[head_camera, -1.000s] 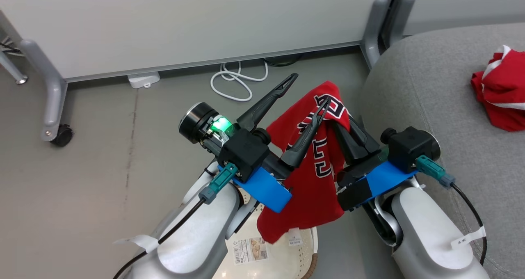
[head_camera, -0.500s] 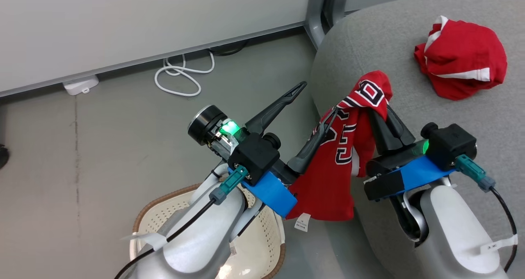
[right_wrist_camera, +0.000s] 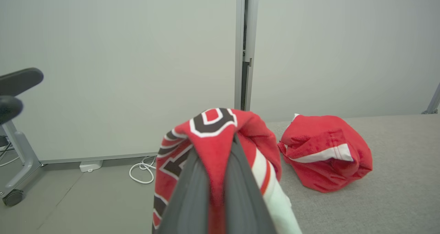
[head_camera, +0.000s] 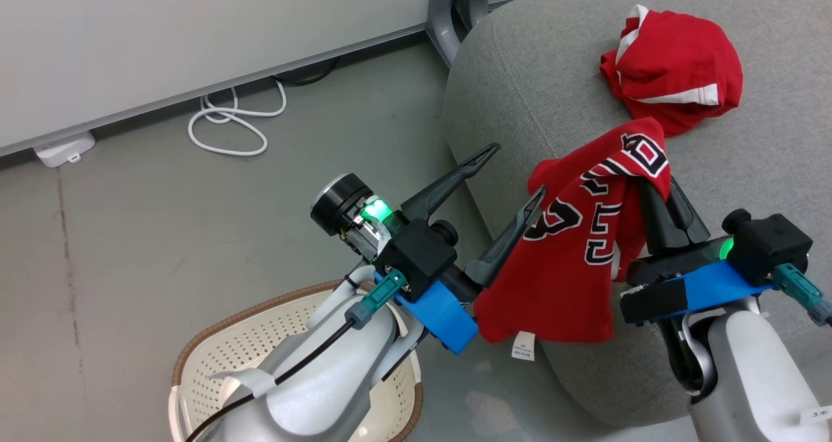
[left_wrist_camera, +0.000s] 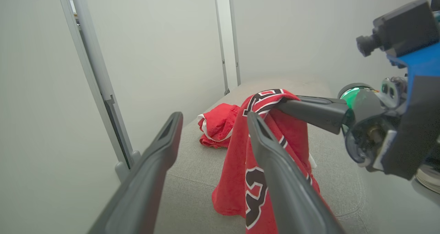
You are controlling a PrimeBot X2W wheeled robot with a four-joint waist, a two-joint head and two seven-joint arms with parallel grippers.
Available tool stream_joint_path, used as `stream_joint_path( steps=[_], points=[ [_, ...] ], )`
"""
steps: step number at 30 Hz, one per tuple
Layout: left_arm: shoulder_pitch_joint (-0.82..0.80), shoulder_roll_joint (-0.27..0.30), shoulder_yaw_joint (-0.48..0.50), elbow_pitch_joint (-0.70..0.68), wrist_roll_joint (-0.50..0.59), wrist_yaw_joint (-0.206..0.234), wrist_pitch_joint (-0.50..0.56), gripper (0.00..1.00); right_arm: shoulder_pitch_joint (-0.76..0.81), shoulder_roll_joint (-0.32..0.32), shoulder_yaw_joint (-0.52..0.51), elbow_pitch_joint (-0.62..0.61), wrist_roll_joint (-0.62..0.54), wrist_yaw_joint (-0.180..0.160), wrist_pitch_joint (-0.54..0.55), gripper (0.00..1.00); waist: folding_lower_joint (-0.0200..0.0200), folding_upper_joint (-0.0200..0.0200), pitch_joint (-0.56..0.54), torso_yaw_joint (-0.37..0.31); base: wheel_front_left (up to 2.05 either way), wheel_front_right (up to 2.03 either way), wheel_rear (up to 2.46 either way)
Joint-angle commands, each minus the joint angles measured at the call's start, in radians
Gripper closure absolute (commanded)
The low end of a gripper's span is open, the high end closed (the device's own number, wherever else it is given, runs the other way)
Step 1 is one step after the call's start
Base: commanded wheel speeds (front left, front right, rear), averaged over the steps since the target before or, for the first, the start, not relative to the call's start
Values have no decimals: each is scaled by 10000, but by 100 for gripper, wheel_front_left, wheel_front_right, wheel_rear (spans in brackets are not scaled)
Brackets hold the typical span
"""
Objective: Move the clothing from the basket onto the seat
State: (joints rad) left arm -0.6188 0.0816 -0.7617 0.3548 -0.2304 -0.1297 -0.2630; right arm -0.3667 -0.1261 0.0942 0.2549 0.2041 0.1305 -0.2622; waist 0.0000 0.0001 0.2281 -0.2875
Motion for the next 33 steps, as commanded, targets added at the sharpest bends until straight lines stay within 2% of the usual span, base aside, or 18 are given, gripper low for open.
stream_joint_path(
  steps=[1, 12, 17, 22, 28, 33],
  points=[
    [-124, 42, -15, 16, -56, -5, -28, 0, 96, -29, -37, -76, -66, 5, -41, 100, 0, -1, 10, -20, 0, 0, 0],
    [-258, 82, -51, 6, -64, -6, -26, 0, -457, -79, -505, -802, -123, 5, -41, 100, 0, -1, 398, 129, 0, 0, 0],
    [-464, 113, -31, 17, 20, -6, -28, 0, -1675, -283, -1032, -1168, -106, 5, -41, 100, 0, -1, 1032, 258, 0, 0, 0],
    [-831, 136, -122, 66, 92, -5, -28, 0, -3406, -761, -1933, -1448, -161, 5, -39, 100, 0, -1, 1998, 455, 0, 0, 0],
    [-1387, 121, -286, 116, 205, -5, -26, 0, -5557, -2054, -3333, -998, -203, 4, -41, 100, 0, -1, 3153, 768, 0, 0, 0],
    [-1762, 31, -363, 75, 237, -5, -28, 0, -6912, -3614, -4183, 163, -143, 5, -38, 100, 0, -1, 3930, 1034, 0, 0, 0]
  ],
)
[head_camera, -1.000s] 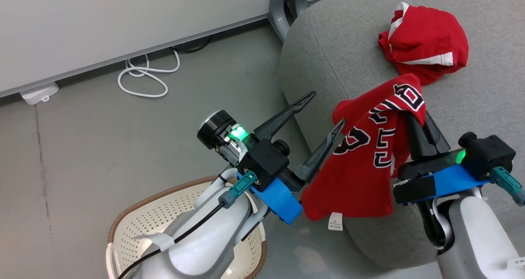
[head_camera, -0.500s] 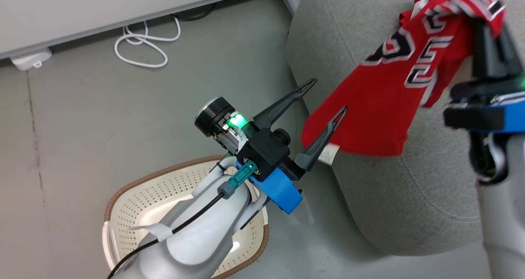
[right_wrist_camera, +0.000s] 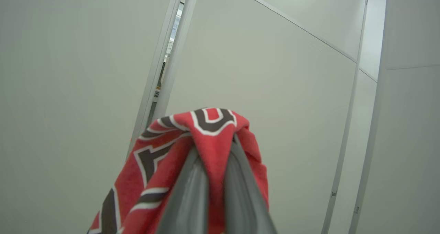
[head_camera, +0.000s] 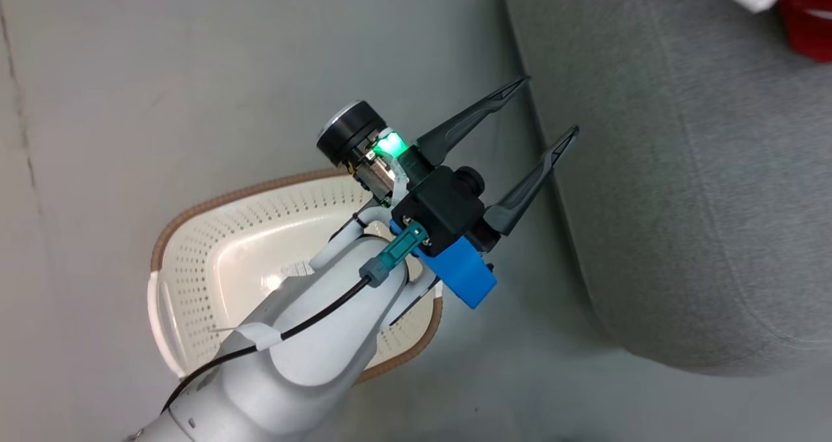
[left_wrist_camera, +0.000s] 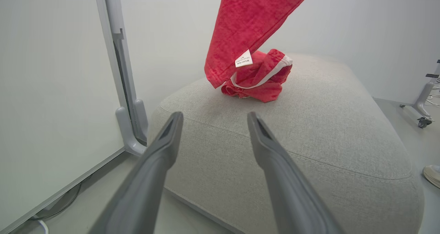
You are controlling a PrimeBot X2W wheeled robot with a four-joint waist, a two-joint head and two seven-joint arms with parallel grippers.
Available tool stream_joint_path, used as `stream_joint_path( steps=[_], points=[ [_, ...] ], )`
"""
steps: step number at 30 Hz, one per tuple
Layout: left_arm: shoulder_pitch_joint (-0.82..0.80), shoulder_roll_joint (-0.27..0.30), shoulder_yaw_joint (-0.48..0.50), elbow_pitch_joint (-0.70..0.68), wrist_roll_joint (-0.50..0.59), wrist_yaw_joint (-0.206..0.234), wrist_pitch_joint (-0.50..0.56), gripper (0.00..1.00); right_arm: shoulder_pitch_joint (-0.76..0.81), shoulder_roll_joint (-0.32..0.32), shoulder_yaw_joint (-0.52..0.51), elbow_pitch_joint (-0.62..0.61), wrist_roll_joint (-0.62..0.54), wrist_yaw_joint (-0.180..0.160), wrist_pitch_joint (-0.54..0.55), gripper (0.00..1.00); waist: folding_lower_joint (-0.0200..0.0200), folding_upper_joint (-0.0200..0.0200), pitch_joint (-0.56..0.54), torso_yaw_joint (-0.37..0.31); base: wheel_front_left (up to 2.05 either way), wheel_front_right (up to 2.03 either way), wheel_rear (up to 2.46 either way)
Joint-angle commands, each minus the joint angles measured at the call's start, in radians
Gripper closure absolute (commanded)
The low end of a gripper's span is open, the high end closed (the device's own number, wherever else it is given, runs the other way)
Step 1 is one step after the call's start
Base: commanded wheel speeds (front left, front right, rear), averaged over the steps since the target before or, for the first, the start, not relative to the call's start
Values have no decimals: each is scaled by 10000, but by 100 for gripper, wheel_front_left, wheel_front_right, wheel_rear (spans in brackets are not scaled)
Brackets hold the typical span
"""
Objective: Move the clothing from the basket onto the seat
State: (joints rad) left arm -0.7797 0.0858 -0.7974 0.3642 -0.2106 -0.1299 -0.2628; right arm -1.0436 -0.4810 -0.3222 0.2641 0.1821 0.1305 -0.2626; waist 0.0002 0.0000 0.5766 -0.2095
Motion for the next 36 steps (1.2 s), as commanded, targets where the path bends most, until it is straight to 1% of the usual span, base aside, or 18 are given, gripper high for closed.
stream_joint_path(
  steps=[1, 4, 7, 10, 15, 18, 22, 27, 28, 29, 30, 36],
  points=[
    [-197, -13, -8, -22, 52, -3, -28, 0, -304, -366, -120, 356, 82, 5, -34, 100, -2, 0, 565, 276, 0, 0, 0],
    [-310, -42, -2, 9, 95, -3, -30, 0, -607, -831, -254, 1200, 334, 5, -33, 100, -2, 0, 902, 278, 0, 0, 0],
    [-377, -58, -40, 39, 114, -3, -30, 0, -371, -1014, -88, 1943, 358, 4, -36, 100, -2, 0, 1127, 289, 0, 0, 0],
    [-468, -72, -66, 38, 138, -3, -30, 0, 17, -720, -315, 2576, 437, 4, -34, 100, -2, 0, 1293, 317, 0, 0, 0],
    [-572, -22, -50, 72, 119, -3, -30, 0, 732, -191, -717, 3431, 293, 4, -36, 100, -2, 0, 1430, 391, 0, 0, 0],
    [-637, -19, -51, 71, 108, -3, -30, 0, 1205, 82, -1060, 4147, 196, 4, -36, 100, -2, 0, 1479, 478, 0, 0, 0],
    [-610, 10, -16, 68, 101, -3, -30, 0, 1495, 257, -1342, 5101, 70, 5, -36, 100, -2, 0, 1460, 530, 0, 0, 0],
    [-409, 69, 56, 128, 117, -3, -30, 0, 1572, 450, -1357, 5264, 51, 5, -36, 100, -2, 0, 1277, 412, 0, 0, 0],
    [-386, 66, 64, 140, 121, -3, -30, 0, 1621, 457, -1349, 5208, 27, 4, -36, 61, -2, 0, 1217, 389, 0, 0, 0],
    [-363, 63, 78, 141, 125, -3, -28, 0, 1691, 490, -1365, 5131, -4, 4, -36, 16, -2, 0, 1131, 369, 0, 0, 0],
    [-325, 57, 99, 138, 119, -3, -30, 0, 1780, 519, -1387, 5083, -24, 4, -36, 0, -2, 0, 1036, 356, 0, 0, 0],
    [-34, 21, 292, 74, 29, 45, -30, 0, 2489, 711, -1525, 4513, -150, 4, -36, 0, -2, 0, 390, 336, 0, 0, 0]
  ],
)
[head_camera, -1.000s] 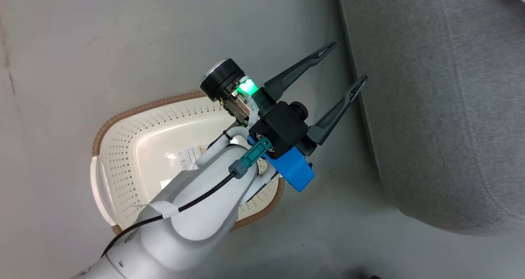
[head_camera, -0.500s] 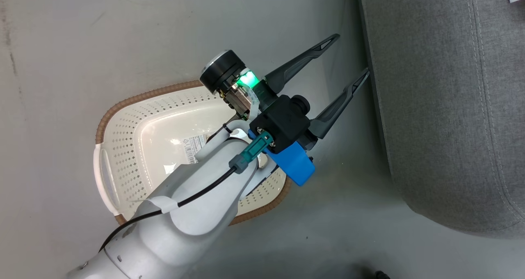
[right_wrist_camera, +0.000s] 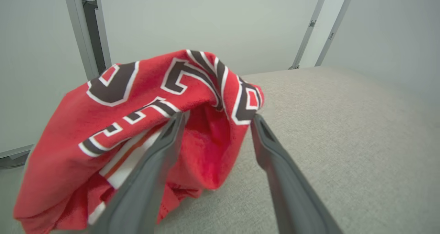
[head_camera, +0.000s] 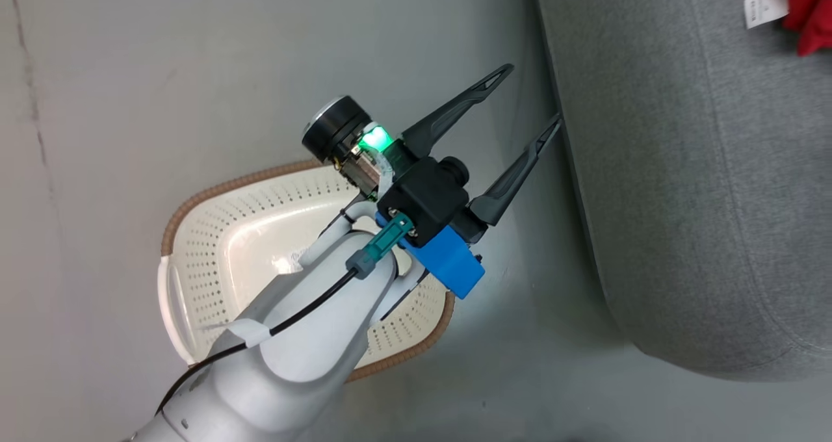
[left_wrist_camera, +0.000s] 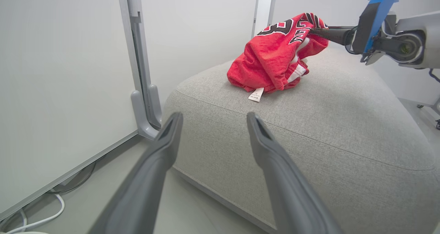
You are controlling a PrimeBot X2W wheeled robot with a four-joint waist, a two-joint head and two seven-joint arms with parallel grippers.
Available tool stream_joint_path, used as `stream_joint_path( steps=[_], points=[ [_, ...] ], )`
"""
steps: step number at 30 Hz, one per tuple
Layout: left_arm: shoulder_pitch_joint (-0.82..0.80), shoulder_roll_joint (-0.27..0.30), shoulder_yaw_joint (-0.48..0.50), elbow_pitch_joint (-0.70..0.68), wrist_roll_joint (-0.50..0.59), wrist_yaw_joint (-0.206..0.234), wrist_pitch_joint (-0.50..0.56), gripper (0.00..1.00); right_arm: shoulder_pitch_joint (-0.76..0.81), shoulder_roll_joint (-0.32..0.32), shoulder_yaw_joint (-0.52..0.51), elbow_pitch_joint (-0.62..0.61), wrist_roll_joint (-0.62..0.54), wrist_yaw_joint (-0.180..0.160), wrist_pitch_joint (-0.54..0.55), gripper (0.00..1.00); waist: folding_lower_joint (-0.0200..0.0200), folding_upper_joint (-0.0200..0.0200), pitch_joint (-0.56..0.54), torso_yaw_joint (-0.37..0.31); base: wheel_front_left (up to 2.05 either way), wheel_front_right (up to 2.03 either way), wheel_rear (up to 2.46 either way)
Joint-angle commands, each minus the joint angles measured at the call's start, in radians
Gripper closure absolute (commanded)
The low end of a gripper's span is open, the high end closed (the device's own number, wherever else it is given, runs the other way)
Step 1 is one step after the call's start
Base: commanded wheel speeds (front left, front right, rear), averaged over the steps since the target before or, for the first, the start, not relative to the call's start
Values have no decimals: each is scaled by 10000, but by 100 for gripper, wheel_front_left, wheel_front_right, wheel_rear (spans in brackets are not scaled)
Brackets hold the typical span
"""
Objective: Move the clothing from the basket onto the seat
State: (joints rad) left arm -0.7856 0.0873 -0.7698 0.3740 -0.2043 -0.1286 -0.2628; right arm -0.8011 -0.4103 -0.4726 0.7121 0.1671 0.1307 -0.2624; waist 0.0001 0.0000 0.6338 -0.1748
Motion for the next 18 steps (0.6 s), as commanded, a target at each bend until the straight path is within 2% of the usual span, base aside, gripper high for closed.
stream_joint_path(
  steps=[1, 7, 18],
  points=[
    [107, -6, 68, -47, -51, 47, -30, 0, 276, 81, -32, -131, -49, 2, -37, 0, -1, 0, -328, -12, 0, 0, 0],
    [1071, 31, 740, -181, -257, 249, -30, 0, 1876, 652, 52, -1454, -346, 2, -37, 0, -1, 0, -1606, -22, 0, 0, 0],
    [2851, 297, 2256, -525, -381, 653, -28, 0, 3641, 1488, 1585, -3773, -396, 2, -37, 0, -1, 0, -3384, 397, 0, 0, 0]
  ],
)
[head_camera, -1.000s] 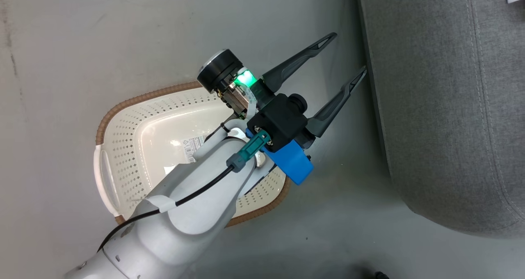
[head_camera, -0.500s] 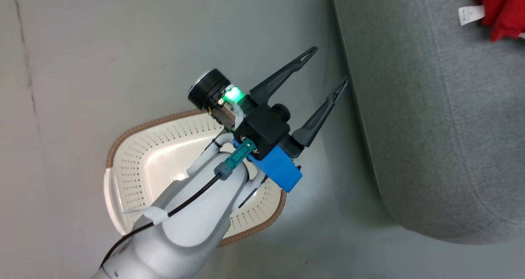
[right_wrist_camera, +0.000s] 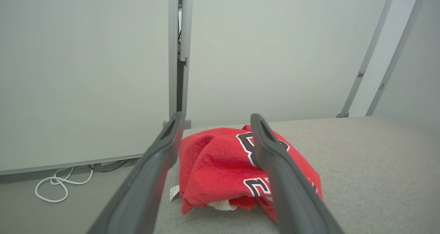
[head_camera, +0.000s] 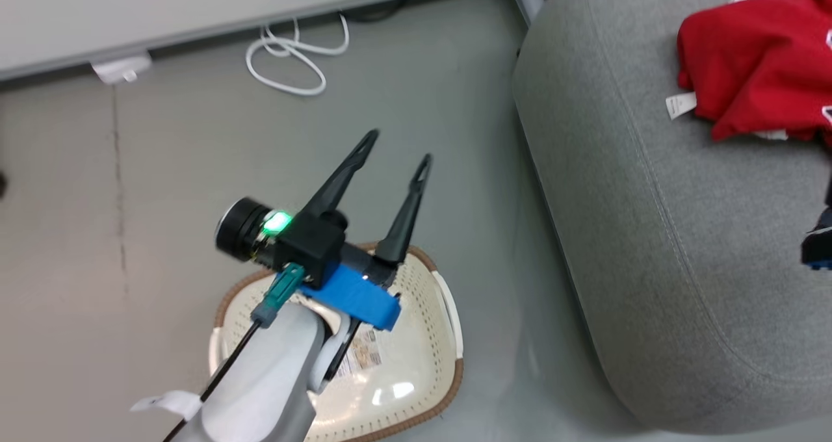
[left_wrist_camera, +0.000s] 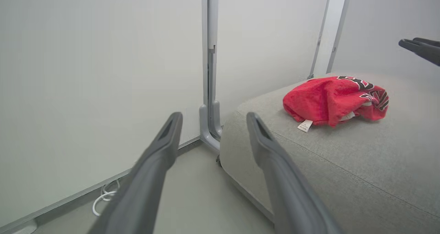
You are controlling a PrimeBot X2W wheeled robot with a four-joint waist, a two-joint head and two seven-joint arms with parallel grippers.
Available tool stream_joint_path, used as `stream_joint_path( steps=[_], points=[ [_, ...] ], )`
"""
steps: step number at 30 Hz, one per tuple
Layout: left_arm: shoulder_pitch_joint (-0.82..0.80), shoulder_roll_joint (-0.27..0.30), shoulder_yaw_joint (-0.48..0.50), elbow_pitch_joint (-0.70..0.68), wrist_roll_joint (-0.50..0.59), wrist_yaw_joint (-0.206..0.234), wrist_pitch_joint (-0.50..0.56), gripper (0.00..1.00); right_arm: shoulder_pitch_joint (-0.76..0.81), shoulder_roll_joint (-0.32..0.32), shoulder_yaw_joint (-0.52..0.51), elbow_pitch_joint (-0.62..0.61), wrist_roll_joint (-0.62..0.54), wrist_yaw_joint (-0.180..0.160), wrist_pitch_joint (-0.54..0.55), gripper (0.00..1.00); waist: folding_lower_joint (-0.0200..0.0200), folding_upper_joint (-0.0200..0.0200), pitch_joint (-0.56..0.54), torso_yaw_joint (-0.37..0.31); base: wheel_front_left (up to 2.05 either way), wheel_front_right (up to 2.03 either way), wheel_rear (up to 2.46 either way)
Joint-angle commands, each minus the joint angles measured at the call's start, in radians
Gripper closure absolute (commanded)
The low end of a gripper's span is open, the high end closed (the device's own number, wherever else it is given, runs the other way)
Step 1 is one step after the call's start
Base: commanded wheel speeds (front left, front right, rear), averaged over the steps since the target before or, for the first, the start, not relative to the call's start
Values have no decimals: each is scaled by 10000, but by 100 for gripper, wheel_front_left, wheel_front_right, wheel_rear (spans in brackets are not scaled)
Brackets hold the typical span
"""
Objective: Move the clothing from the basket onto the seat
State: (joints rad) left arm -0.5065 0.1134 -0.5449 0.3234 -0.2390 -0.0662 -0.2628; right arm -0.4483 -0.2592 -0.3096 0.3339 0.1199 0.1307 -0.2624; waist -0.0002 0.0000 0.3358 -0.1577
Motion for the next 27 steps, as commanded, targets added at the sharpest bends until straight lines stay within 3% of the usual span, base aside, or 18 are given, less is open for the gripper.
stream_joint_path(
  steps=[1, 15, 27],
  points=[
    [208, 51, 161, -80, -13, 70, -30, 0, 194, 29, 111, -163, 115, 2, -37, 0, 2, 0, -532, 292, 0, 0, 0],
    [2351, -3, 2439, -906, 324, 251, -30, 0, 1259, 919, 2255, -1228, 785, 3, -37, 0, 2, 0, -2052, 1466, 0, 0, 0],
    [3353, -119, 3912, -1102, 689, 96, -28, 0, 2541, 1510, 2816, -1613, 452, 3, -37, 0, 2, 0, -2848, 2097, 0, 0, 0]
  ],
)
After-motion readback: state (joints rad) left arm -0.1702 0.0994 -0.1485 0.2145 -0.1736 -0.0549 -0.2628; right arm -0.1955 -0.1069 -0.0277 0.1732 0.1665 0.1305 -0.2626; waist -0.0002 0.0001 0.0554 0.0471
